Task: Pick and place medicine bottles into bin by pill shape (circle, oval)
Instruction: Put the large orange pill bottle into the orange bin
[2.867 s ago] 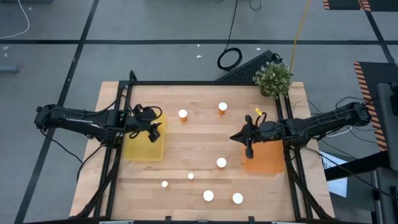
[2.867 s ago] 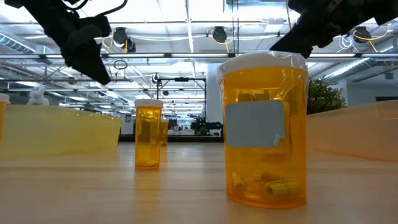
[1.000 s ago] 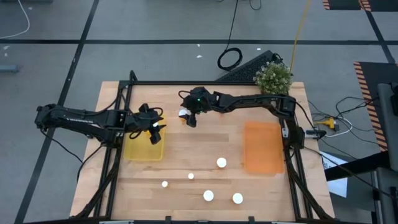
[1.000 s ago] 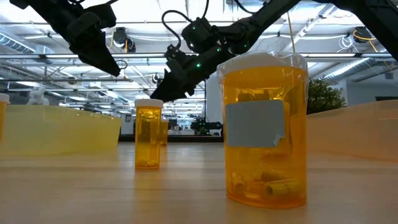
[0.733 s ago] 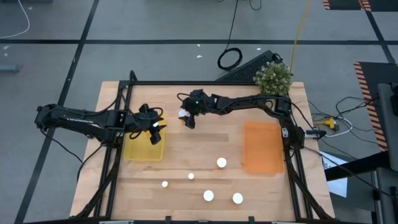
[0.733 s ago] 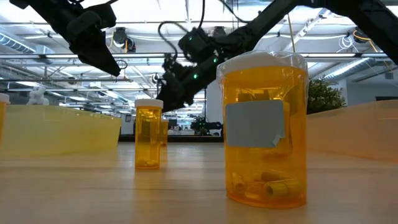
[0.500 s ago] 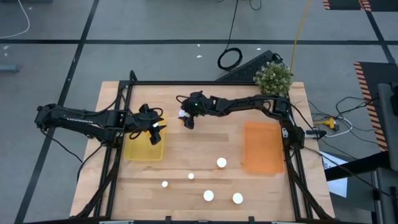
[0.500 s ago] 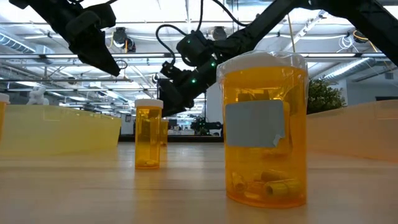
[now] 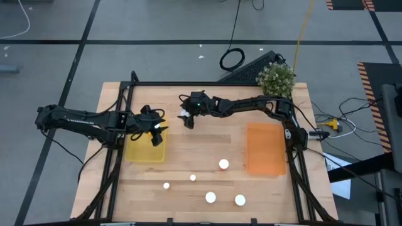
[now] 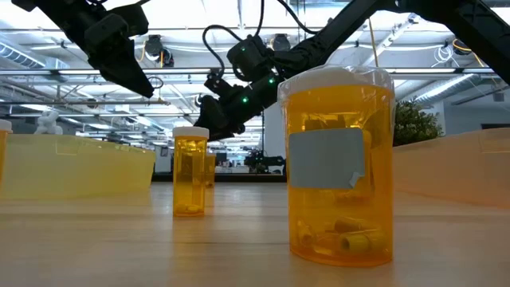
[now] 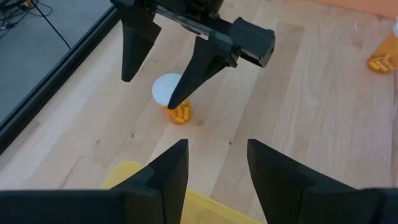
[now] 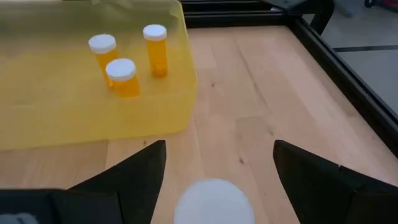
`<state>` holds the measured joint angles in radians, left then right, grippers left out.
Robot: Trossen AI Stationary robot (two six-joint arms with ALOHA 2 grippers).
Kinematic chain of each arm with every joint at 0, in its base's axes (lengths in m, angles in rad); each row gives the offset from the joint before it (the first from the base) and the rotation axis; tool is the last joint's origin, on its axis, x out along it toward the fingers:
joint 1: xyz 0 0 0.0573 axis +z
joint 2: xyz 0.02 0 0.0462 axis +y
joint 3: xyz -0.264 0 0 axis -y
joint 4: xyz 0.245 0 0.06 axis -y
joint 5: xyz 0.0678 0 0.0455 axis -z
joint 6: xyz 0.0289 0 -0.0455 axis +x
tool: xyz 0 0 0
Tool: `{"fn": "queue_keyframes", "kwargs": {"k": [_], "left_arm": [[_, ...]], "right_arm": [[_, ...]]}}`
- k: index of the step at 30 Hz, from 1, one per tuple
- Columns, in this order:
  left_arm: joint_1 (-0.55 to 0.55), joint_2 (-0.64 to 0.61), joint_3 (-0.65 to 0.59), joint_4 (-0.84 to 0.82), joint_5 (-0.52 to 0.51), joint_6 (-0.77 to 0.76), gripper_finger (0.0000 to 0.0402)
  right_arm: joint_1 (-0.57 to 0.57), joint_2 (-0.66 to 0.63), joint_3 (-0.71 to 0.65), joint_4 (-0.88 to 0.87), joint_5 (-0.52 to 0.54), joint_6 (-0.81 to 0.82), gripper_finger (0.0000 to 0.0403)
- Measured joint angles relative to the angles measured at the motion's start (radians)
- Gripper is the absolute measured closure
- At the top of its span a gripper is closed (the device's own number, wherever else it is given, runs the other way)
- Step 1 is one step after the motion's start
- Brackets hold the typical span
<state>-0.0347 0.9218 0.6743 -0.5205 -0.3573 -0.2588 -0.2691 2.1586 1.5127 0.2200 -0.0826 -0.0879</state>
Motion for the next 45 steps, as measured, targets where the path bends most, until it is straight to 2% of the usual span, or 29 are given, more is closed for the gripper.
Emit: {"fn": "queue_keyframes", "kwargs": {"k": [7,10,20,29,38,42,45], "left_arm": [[0.0,0.0,0.0,0.0,0.0,0.012,0.0234],[0.0,0.0,0.0,0.0,0.0,0.012,0.0234],[0.001,0.0,0.0,-0.001,0.0,0.013,0.0234],[0.001,0.0,0.0,-0.001,0.0,0.013,0.0234],[0.001,0.0,0.0,-0.001,0.0,0.018,0.0234],[0.0,0.0,0.0,-0.001,0.0,0.018,0.0234],[0.0,0.0,0.0,-0.001,0.0,0.018,0.0234]], "right_arm": [[-0.017,0.0,0.0,-0.031,-0.004,0.009,0.011],[-0.024,0.0,0.0,-0.034,-0.051,0.046,0.011],[-0.021,0.0,0.0,-0.084,-0.05,0.056,0.0111],[-0.004,0.028,-0.001,-0.104,-0.02,0.041,0.0141],[-0.004,0.028,-0.001,-0.102,-0.018,0.039,0.0203],[-0.004,0.027,-0.001,-0.104,-0.019,0.045,0.0202],[-0.003,0.027,-0.001,-0.104,-0.019,0.046,0.0185]]}}
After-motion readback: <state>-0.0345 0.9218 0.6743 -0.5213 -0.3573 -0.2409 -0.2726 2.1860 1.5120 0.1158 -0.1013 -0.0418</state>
